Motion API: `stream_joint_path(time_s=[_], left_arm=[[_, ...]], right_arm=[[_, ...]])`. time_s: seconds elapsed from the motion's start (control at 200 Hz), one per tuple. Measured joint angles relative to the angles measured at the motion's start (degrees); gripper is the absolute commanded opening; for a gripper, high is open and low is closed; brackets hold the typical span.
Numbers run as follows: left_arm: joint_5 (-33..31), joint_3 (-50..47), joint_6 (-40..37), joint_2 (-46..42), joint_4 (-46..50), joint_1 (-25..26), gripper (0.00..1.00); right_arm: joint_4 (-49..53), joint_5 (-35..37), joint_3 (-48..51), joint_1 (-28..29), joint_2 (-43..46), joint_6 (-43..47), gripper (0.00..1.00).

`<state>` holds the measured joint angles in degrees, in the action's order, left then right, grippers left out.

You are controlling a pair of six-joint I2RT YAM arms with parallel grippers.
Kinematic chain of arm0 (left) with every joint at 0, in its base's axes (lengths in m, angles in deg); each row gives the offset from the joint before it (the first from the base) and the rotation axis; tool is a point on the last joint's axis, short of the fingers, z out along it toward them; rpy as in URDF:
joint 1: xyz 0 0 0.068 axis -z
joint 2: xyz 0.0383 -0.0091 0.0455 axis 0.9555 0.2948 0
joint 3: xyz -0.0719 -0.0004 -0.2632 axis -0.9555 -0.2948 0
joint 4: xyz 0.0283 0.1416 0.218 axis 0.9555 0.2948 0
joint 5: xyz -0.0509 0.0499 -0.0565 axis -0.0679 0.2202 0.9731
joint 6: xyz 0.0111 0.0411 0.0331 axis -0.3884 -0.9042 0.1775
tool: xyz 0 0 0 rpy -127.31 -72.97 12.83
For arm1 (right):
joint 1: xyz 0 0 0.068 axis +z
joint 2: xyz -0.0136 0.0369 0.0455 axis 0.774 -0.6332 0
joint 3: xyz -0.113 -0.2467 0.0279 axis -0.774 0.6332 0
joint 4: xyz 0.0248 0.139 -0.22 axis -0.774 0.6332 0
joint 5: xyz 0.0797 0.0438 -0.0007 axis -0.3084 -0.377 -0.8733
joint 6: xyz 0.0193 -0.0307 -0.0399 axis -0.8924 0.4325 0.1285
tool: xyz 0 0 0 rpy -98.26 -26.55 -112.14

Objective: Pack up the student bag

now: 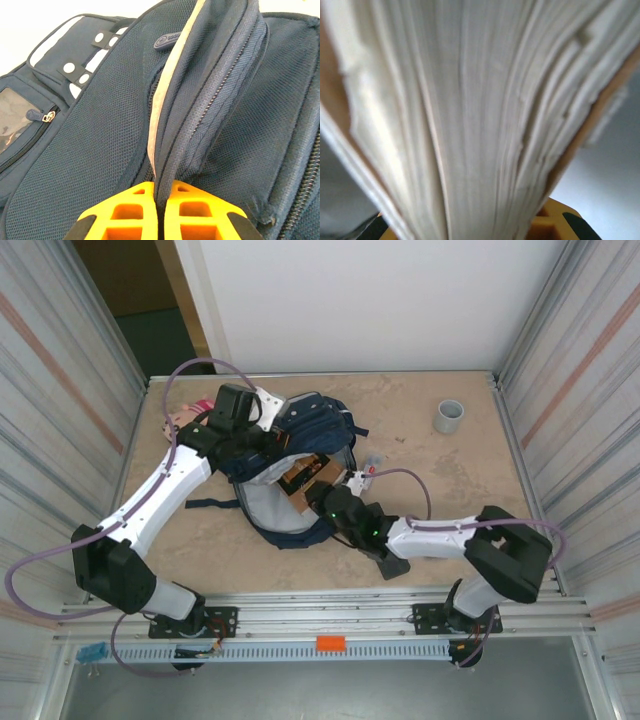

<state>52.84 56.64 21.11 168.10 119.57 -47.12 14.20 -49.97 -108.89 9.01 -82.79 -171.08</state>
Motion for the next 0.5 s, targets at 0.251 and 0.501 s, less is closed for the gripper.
stream_joint_path(time_s=[0.251, 0.501], left_arm=[[1.8, -0.1, 1.2, 0.0, -1.0, -0.4, 0.00], [3.6, -0.2, 2.2, -0.1, -1.8, -0.7, 0.00]], right_arm=[[-4.9, 7.3, -8.4, 0.0, -11.2, -2.0, 0.00], [-3.9, 11.1, -19.7, -0.9, -22.1, -6.3, 0.00]])
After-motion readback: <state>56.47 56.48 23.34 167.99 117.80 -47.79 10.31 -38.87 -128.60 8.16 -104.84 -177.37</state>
